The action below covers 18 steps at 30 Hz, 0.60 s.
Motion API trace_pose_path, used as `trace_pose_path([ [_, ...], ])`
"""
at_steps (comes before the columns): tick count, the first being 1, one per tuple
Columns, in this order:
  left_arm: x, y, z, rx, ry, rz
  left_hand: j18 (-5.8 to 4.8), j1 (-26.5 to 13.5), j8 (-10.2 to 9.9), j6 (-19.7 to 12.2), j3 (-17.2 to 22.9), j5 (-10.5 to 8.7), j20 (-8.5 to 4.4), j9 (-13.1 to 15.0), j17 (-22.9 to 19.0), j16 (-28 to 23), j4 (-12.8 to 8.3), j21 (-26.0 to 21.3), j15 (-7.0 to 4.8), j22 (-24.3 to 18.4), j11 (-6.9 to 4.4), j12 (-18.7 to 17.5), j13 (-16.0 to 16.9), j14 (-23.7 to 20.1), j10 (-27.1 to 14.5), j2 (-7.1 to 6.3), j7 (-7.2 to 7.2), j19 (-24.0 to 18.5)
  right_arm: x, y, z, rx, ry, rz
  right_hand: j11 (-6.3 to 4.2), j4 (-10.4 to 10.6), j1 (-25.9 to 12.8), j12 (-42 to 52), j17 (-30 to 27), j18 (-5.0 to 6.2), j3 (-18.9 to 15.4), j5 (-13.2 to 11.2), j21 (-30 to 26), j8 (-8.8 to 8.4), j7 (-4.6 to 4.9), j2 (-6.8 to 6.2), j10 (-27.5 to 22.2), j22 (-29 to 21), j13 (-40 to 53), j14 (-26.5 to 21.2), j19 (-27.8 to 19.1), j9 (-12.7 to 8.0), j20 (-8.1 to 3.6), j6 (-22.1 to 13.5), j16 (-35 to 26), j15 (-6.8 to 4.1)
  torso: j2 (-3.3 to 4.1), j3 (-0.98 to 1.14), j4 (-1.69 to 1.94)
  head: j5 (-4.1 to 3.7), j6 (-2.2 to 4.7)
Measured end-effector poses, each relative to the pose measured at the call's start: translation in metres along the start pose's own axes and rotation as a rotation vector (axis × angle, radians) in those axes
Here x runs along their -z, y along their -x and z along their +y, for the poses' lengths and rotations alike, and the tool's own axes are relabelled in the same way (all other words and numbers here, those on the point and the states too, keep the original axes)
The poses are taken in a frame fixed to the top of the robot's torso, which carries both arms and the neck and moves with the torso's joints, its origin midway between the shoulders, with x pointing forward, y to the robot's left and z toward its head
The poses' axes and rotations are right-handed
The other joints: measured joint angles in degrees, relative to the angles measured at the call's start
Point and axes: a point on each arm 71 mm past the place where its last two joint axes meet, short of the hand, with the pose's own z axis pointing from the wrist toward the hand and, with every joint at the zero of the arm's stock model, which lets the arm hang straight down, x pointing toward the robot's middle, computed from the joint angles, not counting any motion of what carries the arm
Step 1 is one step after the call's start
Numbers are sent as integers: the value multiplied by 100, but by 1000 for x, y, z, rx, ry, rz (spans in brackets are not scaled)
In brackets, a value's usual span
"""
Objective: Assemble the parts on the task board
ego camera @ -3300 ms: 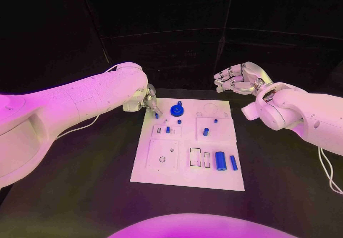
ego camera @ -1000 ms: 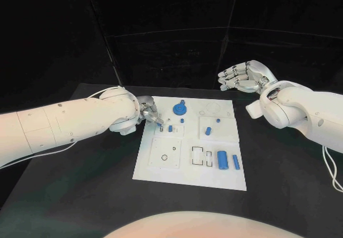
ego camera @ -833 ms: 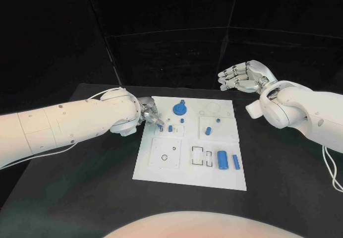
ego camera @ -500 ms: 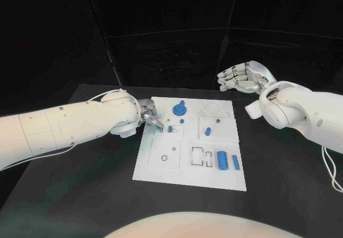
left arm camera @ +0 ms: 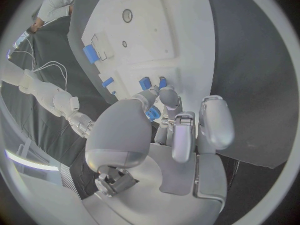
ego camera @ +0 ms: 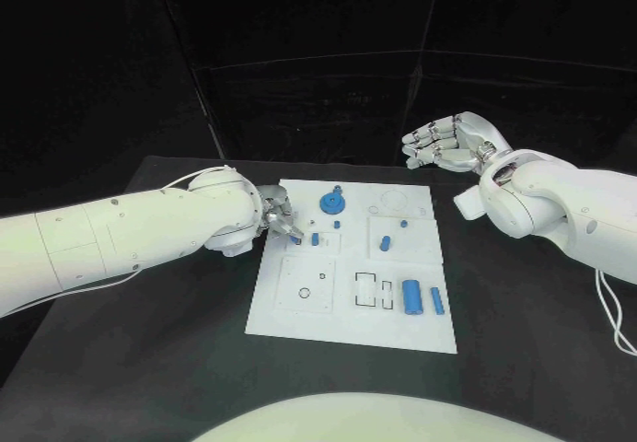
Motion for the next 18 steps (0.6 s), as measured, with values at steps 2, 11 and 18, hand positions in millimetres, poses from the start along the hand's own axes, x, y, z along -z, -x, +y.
trace_pose_path([
  [2, 0, 0, -1, -1, -1, 1, 0, 0, 7, 0, 0, 0, 0, 0, 0, 0, 0, 0, 0, 0, 3, 0, 0, 0, 2, 0, 0, 0, 0, 0, 0, 0, 0, 0, 0, 0, 0, 0, 0, 0, 0, 0, 0, 0, 0, 0, 0, 0, 0, 0, 0, 0, 0, 0, 0, 0, 1, 0, 0, -3, -3],
  [11, 0, -1, -1, -1, -1, 1, 0, -37, 8, -1, 49, -1, 0, -1, 0, 0, 0, 0, 0, -1, 10, 0, 0, 0, 7, 6, 1, 0, 0, 0, 0, 0, 0, 1, 0, 0, 0, 0, 1, 0, 0, 0, 0, 0, 0, 0, 0, 1, 0, 0, 0, 0, 0, 0, 0, 0, 1, 1, 1, -5, -11],
  [18, -1, -1, 0, -2, 2, 2, 0, -66, 7, -10, 67, -2, 0, -7, 0, 0, -18, 0, 0, 4, 19, 0, 1, 0, -2, -9, 10, 0, 0, 0, 0, 0, 0, 1, 0, 0, 0, 0, 1, 0, 0, 0, 0, 0, 0, 0, 0, 1, 0, 0, 0, 0, 0, 0, 0, 0, -2, 2, 2, -6, -15],
])
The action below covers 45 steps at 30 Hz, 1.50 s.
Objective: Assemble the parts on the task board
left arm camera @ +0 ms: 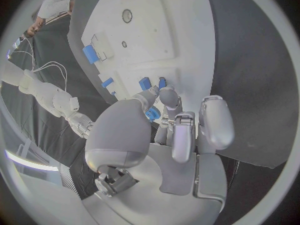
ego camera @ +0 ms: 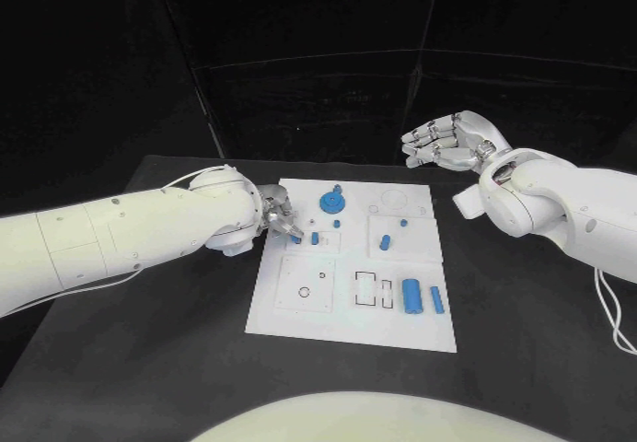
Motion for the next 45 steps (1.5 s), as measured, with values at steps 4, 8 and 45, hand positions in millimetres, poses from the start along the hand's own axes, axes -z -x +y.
trace_pose_path([
  [4, -1, 0, 0, -1, 2, 1, 0, -17, -1, 0, 22, -10, 0, -2, 0, 0, -22, 0, 0, 0, 0, 0, 0, 0, 0, -4, 0, 0, 0, 0, 0, 0, 0, 0, 0, 0, 0, 0, 0, 0, 0, 0, 0, 0, 0, 0, 0, 0, 0, 0, 0, 0, 0, 0, 0, 0, 0, 1, 0, -1, -1],
  [8, -1, 0, 0, -3, 2, 3, 0, -16, -1, -1, 22, -16, 0, -2, 0, 0, -22, 0, 0, 0, 1, 0, 0, 0, 0, -4, 1, 0, 0, 0, 0, 0, 0, 0, 0, 0, 0, 0, 0, 0, 0, 0, 0, 0, 0, 0, 0, 1, 0, 0, 0, 0, 0, 0, 0, 0, 0, 1, 0, -2, -6],
  [45, -5, -4, -2, -17, 8, 27, 0, -615, 119, 108, 419, 4, 0, 64, 0, 0, -326, 0, -21, 28, -43, 24, 19, -21, 67, -235, -103, 0, 0, 0, 0, 0, -1, 2, 0, 0, 0, 0, 1, 0, 0, 0, 0, 0, 0, 0, 0, 1, 1, 0, 0, 0, 0, 0, 0, 0, -1, 6, 2, -13, -37],
])
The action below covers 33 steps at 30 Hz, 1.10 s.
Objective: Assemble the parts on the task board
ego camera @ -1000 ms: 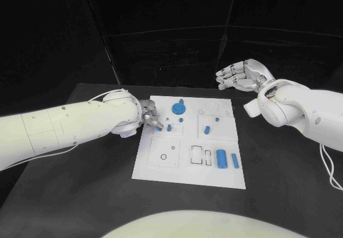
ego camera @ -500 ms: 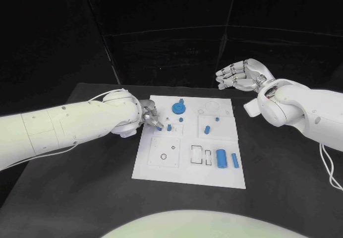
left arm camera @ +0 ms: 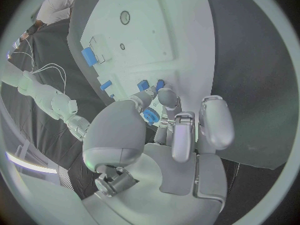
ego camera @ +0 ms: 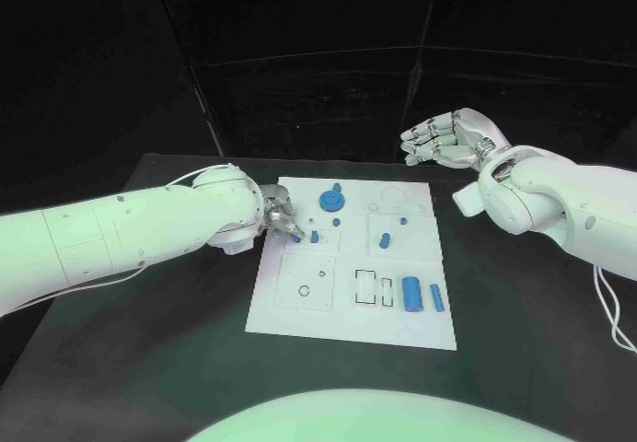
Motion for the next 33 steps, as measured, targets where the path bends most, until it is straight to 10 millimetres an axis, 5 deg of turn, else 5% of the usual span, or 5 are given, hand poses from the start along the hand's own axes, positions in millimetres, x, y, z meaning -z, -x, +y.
trace_pose_path([
  [9, -3, -4, -1, -6, 7, 24, 0, -327, 39, 99, -298, 23, -19, -5, 0, 0, 299, 0, -21, 37, -31, 65, 63, 22, 27, -43, -42, 19, 0, 1, 0, 1, -1, -1, 0, 0, 0, 0, 0, 0, 0, 0, 0, 0, 0, 0, 0, 0, 0, 0, 0, 0, 0, 0, 0, 0, -5, -1, 1, 5, 13],
  [27, -9, -1, 2, -1, 29, 29, -55, -493, 66, 110, -567, 22, -36, 21, 0, 0, 471, 23, -42, 61, -31, 87, 60, 1, 26, 16, -52, 36, 0, 1, 0, 0, -1, 0, 0, 0, 0, 0, 0, 0, 0, 0, 0, 0, 0, 0, 0, 1, 0, 0, 0, 0, 0, 0, 0, 0, 4, -4, -1, -13, 3],
  [33, -9, -1, 3, 1, 29, 29, -54, -652, 82, 130, -814, 22, -36, 26, 0, 0, 587, 23, -42, 69, -30, 87, 50, 1, 26, -86, -34, 36, 0, 1, 0, 0, -1, 0, 0, 0, 0, 0, 0, -1, 0, 0, 0, 0, 0, 0, 0, 1, 0, 0, 0, 0, 0, 0, 0, 0, 4, -7, -1, -23, 0],
])
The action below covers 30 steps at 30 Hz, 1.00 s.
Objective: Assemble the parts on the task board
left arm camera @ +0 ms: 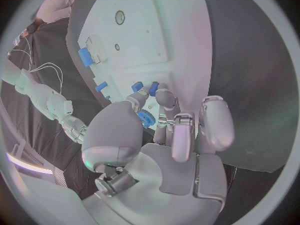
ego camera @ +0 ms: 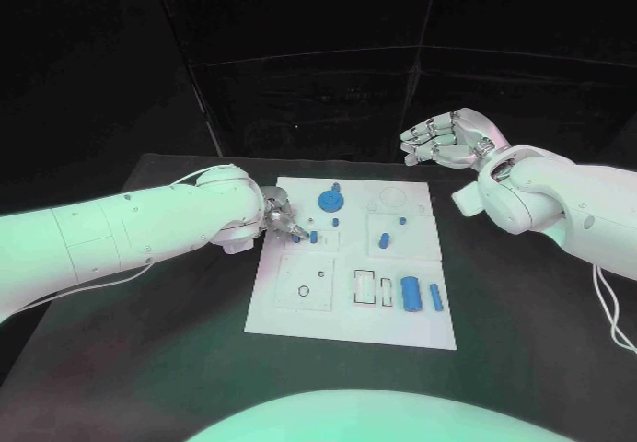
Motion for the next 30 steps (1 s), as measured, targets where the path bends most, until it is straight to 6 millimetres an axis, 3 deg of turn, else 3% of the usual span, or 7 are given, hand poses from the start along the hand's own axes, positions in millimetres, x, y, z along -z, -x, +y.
trace_pose_path([
  [6, 2, -1, 3, 13, -3, -2, 0, -205, -2, -1, -429, 0, 0, 7, 0, 0, 175, 0, 0, 0, 3, 0, 0, 0, -3, -160, 1, 0, 0, 0, 0, 0, 0, 0, 0, 0, 0, 0, 0, 0, 0, 0, 0, 0, 0, 0, 0, 0, 0, 0, 0, 0, 0, 0, 0, 0, -2, -3, 0, -8, 13],
  [11, 6, 0, 7, 38, -14, -12, 1, -208, -2, -29, -839, 0, 0, 12, 0, -6, 331, -69, 0, -48, 12, -11, -74, 0, -94, -163, 29, 0, 0, 0, 0, 0, 0, 0, 0, 25, 0, 0, -7, 1, 25, 0, -45, 0, 0, 0, 0, -12, 0, 0, 21, 0, 21, 0, 0, 0, -3, -3, 1, -21, 22],
  [15, 10, 7, 10, 72, -29, -46, 1, -173, -47, -265, -1119, 0, 2, 5, 0, -159, 423, -453, 0, -347, 72, -582, -700, 0, -510, -165, 95, -128, 0, 1, 0, 0, -1, -1, 0, 25, 0, 0, -7, 1, 25, 0, -45, 0, 0, 0, 0, -12, 0, 0, 21, 0, 21, 0, 0, 0, -6, -1, 2, -35, 30],
  [24, 18, 18, 5, 164, -143, -131, 97, 412, -90, -590, -1571, 0, 94, -64, 0, -465, 573, -1335, 81, -1019, 216, -814, -925, 4, -897, -65, 254, -428, 1, 1, 0, 1, 0, -1, 0, 25, 0, 0, -7, 1, 25, 0, -45, 0, 0, 0, 0, -11, 0, 0, 21, 0, 22, 0, 0, 0, -7, -1, 9, -38, 49],
  [27, 19, 21, -2, 186, -221, -154, 325, 717, -271, -902, -1676, 0, 177, -202, -206, -1056, 571, -2404, 239, -1838, 347, -1068, -1066, -30, -1319, 19, 405, -895, 0, 1, 0, 1, 1, 0, 0, 25, 0, 0, -6, 1, 25, 0, -45, 0, 0, 0, 0, -11, 0, 0, 21, 0, 21, 0, 0, 0, -6, -3, 9, -37, 51],
  [28, 20, 22, -4, 193, -248, -163, 412, 971, -382, -1057, -1653, 0, 230, -290, -624, -1443, 510, -2988, 313, -2269, 433, -1238, -1170, -197, -1574, 104, 477, -1158, 0, 1, 0, 1, 1, -1, 0, 25, 0, 0, -7, 1, 25, 0, -45, 0, 0, 0, 0, -11, 0, 0, 21, 0, 22, 0, 0, 0, -5, -3, 9, -36, 53],
  [30, 20, 23, -9, 203, -304, -182, 411, 1372, -522, -1194, -1563, 0, 301, -423, -1164, -1916, 364, -3366, 398, -2530, 533, -1491, -1344, -486, -1871, 213, 597, -1350, 0, 1, 0, 2, 1, -1, 0, 25, 0, 0, -7, 1, 25, 0, -45, 0, 0, 0, 0, -11, 0, 0, 21, 0, 21, 0, 0, 0, -5, -3, 9, -35, 56],
])
